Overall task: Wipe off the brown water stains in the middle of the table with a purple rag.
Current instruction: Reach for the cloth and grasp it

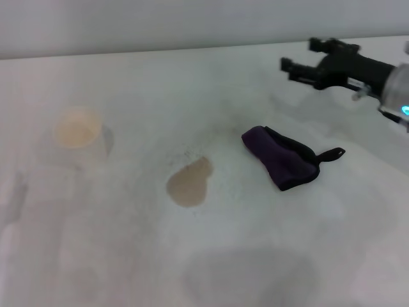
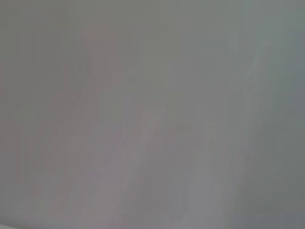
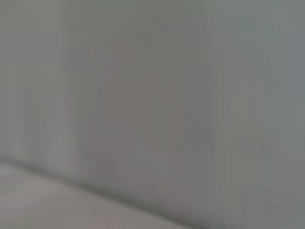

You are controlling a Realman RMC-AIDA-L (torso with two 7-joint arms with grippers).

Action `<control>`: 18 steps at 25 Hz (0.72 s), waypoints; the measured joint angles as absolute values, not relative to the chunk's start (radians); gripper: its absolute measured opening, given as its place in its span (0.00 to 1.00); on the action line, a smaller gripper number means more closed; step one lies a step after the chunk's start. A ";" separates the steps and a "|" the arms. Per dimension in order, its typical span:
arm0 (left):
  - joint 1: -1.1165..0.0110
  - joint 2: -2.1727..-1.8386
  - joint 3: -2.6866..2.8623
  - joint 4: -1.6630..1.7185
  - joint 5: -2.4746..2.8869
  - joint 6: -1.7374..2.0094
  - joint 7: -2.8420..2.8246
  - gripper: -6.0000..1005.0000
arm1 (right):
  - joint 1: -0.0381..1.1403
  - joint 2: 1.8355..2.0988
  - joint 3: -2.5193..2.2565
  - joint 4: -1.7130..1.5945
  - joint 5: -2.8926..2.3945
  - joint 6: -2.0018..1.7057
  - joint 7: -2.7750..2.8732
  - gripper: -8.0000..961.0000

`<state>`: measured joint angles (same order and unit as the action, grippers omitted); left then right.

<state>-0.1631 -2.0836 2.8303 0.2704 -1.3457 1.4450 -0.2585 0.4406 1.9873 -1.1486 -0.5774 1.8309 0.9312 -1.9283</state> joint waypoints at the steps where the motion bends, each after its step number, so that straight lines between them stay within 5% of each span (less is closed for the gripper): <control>1: -0.167 -2.084 2.830 0.264 -1.355 1.445 -0.259 0.89 | 0.444 1.985 -1.165 -0.621 1.762 0.929 -1.852 0.88; 7: -0.194 -2.083 2.829 0.242 -1.417 1.440 -0.259 0.89 | 0.479 1.985 -1.192 -0.975 1.159 1.113 -1.310 0.88; 11: -0.206 -2.084 2.829 0.241 -1.494 1.439 -0.259 0.89 | 0.478 2.008 -1.200 -1.237 0.869 1.299 -1.013 0.88; 18: -0.218 -2.083 2.829 0.239 -1.551 1.439 -0.259 0.89 | 0.427 2.012 -1.332 -1.359 0.799 1.371 -0.862 0.88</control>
<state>-0.2177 -2.0831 2.8286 0.2393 -1.5506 1.4395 -0.2594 0.4272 2.0123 -1.3321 -1.3586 0.7993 1.3709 -0.8624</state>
